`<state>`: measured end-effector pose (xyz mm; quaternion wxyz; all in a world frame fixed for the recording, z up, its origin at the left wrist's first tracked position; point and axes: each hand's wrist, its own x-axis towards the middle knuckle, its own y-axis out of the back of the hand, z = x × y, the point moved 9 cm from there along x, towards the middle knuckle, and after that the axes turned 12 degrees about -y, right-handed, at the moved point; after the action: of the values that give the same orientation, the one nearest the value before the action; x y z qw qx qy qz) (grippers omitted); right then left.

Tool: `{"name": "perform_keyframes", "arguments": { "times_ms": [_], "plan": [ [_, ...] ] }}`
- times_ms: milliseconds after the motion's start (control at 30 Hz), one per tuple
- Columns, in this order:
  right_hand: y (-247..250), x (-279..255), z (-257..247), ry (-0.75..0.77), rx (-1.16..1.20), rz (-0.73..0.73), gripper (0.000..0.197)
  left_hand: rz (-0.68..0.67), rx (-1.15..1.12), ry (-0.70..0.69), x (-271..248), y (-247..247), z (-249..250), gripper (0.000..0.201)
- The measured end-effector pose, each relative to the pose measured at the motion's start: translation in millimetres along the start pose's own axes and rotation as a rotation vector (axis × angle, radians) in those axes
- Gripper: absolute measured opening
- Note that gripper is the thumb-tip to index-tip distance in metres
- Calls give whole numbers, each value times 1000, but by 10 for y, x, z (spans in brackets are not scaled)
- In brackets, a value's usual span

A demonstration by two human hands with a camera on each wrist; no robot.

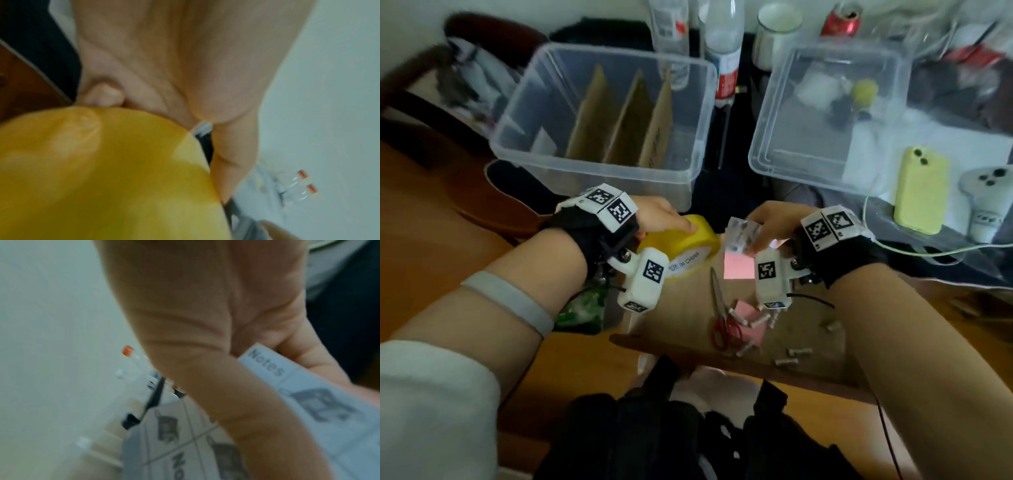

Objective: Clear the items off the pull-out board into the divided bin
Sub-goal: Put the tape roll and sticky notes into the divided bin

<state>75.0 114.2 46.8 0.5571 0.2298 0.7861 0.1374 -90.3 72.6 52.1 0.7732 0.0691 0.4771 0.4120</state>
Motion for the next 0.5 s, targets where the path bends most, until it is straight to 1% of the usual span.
{"name": "perform_keyframes", "arguments": {
  "times_ms": [67,133,200,267,367,400,467,500],
  "plan": [
    [205,-187,-226,41,-50,30,20,-33,-37,-49,-243,214,118,55],
    [411,-359,-470,96,-46,95,20,-76,-128,-117,-501,410,251,57],
    [582,-529,-720,163,-7,160,20,-62,-220,-163,-752,634,336,60],
    [691,-669,-967,246,67,187,19,30,-245,-205,-960,914,335,55],
    [867,-785,-1230,351,325,231,20,217,-324,-245,-1195,1344,222,40],
    [924,-789,-1302,370,415,250,23,294,-375,-247,-1251,1493,149,40],
    [997,-742,-1440,390,540,269,32,440,-493,-265,-1322,1759,-22,51],
    [1016,-704,-1508,397,589,276,33,508,-567,-274,-1339,1858,-99,53]
  ]
}}
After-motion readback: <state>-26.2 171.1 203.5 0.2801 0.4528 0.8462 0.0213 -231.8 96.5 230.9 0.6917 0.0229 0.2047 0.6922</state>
